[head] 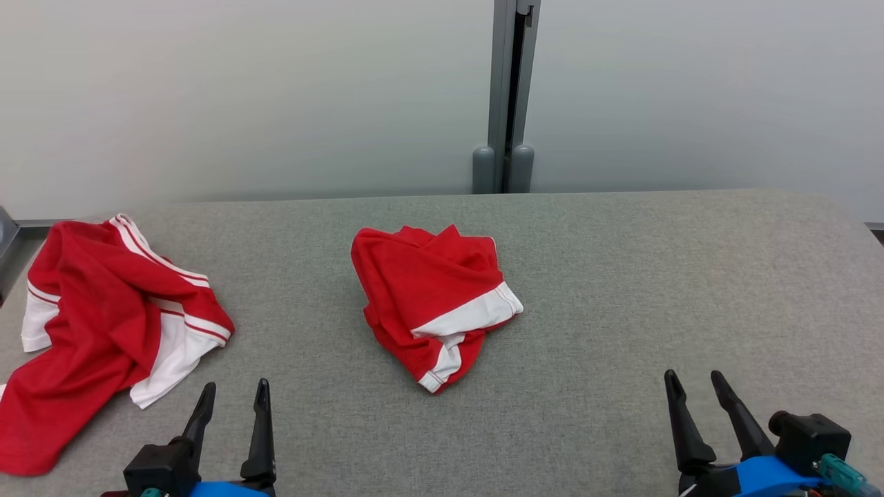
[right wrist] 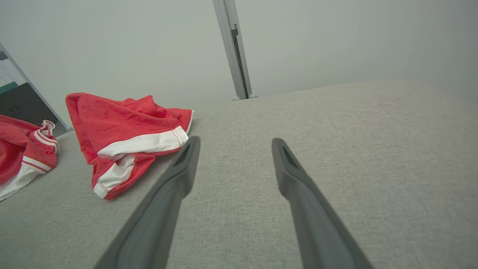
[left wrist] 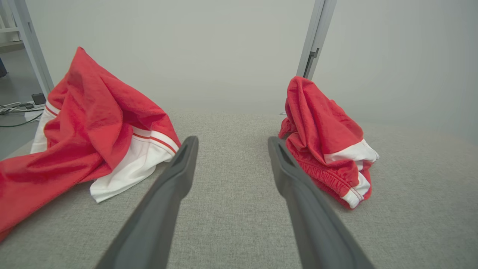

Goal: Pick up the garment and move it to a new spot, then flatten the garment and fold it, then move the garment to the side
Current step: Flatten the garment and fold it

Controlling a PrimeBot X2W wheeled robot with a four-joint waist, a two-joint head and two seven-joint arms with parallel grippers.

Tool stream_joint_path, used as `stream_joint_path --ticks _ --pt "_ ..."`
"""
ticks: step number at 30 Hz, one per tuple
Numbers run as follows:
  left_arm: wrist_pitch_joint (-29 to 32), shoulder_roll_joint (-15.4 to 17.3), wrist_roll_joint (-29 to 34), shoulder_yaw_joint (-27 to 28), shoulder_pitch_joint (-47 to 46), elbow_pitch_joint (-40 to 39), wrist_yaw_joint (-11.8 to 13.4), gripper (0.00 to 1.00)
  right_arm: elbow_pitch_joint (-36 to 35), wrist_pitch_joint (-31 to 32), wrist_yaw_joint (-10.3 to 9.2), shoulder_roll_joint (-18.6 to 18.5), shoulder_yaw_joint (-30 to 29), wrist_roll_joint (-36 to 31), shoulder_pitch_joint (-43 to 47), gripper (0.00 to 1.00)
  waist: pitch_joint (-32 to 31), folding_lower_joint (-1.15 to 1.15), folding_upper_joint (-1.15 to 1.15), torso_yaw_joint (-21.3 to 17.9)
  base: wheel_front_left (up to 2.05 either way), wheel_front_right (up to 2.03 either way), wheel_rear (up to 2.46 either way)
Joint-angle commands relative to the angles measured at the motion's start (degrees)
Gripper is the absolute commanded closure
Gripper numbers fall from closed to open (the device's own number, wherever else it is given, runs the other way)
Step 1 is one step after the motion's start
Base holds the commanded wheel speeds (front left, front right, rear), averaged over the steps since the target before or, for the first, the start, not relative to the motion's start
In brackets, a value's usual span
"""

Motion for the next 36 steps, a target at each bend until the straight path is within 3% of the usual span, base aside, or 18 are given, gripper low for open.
stream_joint_path --ticks 1,6,11,18,26,34,35,36 --pt "0.1 0.1 0.2 -0.1 0.4 -0.4 0.2 0.0 0.2 0.2 0.03 -0.3 0.2 0.1 -0.2 0.0 0.0 0.0 0.0 0.1 0.0 0.0 0.0" --pt "-0.1 0.0 0.2 -0.1 0.4 -1.3 0.7 0.0 -0.1 2.9 0.03 -0.3 3.1 3.2 -3.0 0.0 0.9 0.0 0.0 0.9 0.0 0.0 0.0" --pt "-0.3 0.7 0.4 -0.1 -1.2 -2.2 0.5 0.0 1.2 11.9 0.03 -0.3 6.1 4.0 -10.9 0.0 3.2 0.0 0.0 2.0 0.0 0.0 0.0" --pt "-0.4 0.2 0.7 -1.2 -4.2 -3.3 -0.1 0.0 12.3 22.7 0.03 -0.3 6.4 4.5 -24.9 0.0 7.8 0.0 0.0 5.1 0.0 0.0 0.0" --pt "-1.3 -0.4 0.9 -2.3 -7.8 -3.0 -1.0 0.0 27.4 23.7 0.03 -0.3 4.8 2.9 -36.3 0.0 12.5 0.0 0.0 9.6 0.0 0.0 0.0" --pt "-2.1 -0.7 0.9 -2.6 -9.8 -1.9 -1.6 0.0 38.0 22.9 0.03 -0.3 4.4 0.0 -42.1 0.0 14.6 0.0 0.0 11.3 0.0 0.0 0.0" --pt "-2.2 -0.7 0.8 -2.6 -9.9 -1.7 -1.6 0.0 38.6 22.6 0.03 -0.3 4.8 0.2 -42.6 0.4 14.6 0.0 0.0 11.3 0.0 0.0 0.0" --pt "-2.3 -0.7 0.8 -2.5 -9.9 -1.5 -1.6 0.0 39.0 22.1 0.03 -0.3 5.4 0.3 -43.0 0.96 14.6 0.0 0.0 11.2 0.0 0.0 0.0"
